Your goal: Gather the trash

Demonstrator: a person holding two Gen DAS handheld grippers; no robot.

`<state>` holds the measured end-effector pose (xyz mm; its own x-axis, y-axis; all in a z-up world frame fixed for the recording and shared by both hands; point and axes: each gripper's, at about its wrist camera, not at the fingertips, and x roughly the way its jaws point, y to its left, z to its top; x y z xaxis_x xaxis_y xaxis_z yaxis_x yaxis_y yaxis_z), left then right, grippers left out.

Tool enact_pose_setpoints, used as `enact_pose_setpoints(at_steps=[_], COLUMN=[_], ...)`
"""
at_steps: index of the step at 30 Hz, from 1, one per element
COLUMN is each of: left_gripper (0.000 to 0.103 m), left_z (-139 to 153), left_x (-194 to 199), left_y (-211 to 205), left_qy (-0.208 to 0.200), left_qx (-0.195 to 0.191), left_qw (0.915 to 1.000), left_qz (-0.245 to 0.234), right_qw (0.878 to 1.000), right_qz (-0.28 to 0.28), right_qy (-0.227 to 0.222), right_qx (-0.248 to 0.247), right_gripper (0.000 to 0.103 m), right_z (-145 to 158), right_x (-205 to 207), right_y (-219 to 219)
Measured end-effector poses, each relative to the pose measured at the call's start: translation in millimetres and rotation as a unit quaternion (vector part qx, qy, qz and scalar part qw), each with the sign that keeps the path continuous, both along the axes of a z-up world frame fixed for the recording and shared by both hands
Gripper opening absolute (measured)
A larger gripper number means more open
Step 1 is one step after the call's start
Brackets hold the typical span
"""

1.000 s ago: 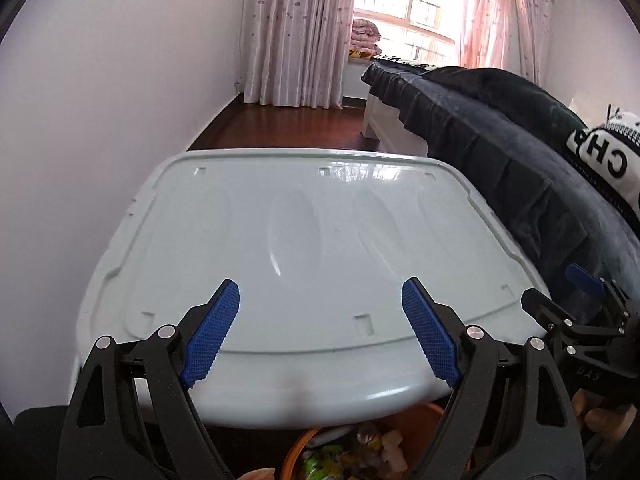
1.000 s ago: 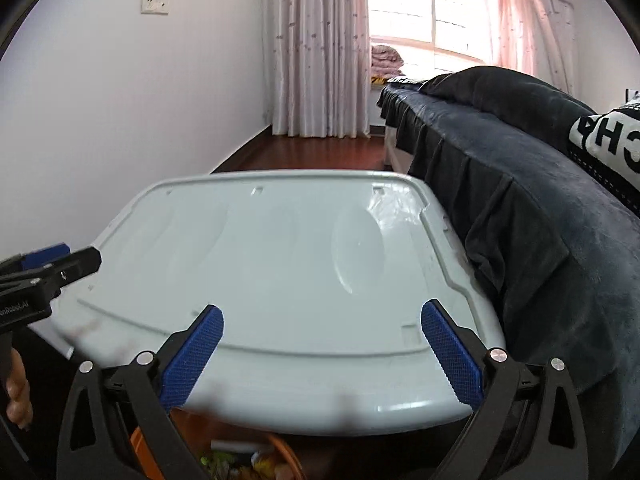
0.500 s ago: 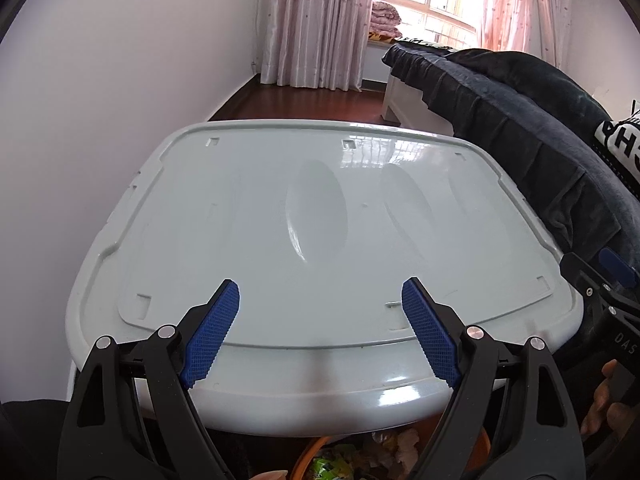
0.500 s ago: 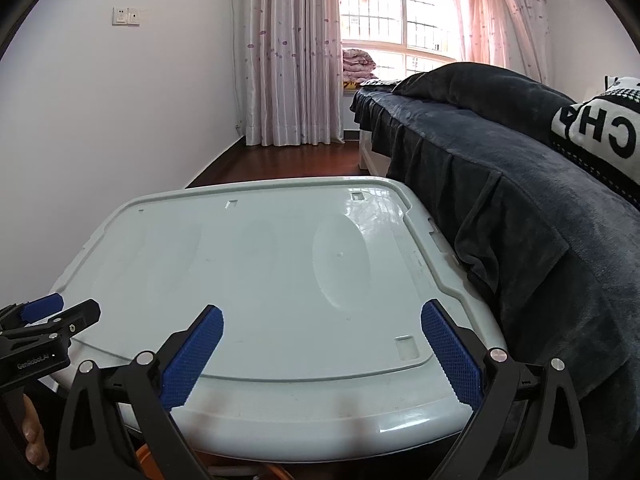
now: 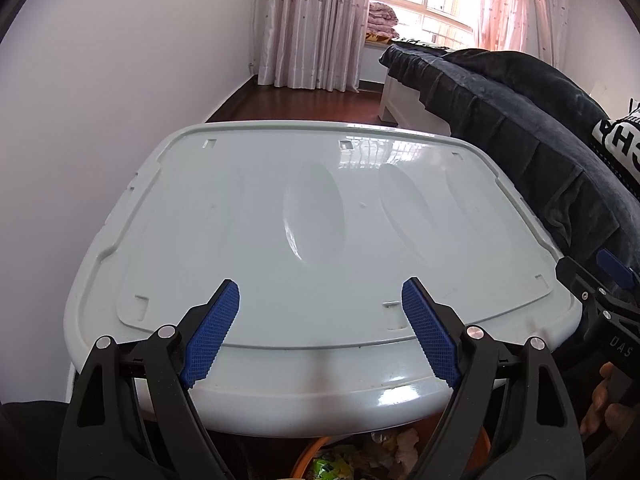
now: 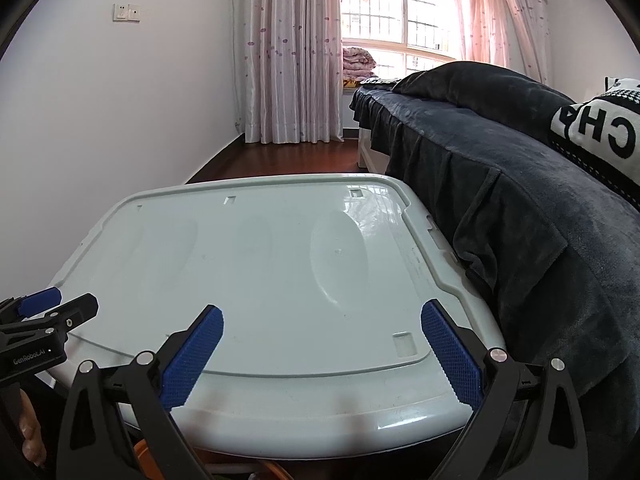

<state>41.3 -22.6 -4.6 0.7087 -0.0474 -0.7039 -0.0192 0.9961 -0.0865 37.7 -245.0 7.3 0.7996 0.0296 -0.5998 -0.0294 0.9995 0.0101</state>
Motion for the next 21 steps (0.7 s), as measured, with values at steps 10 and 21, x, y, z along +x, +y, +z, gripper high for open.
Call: enact_pose_setpoints(at_steps=[10,21], left_gripper=[0.081,0.081], left_z=[-0.8,0.6], left_x=[0.0,-3.7], left_y=[-0.3,1.9], left_qy=[0.004,-0.01], left_qx=[-0.004,-0.02], left_qw=[1.0,0.9998], left_qz=[0.001,0.0], right_qw=[1.0,1.0], right_qz=[0.003,0.003], right_qy=[0.003,0.003], right_qx=[-0.001,-0.002], right_gripper=[0.098,0.098], right_z=[-1.1,-1.7], right_x=[0.3,0.8], right_y=[-0.6,-1.0])
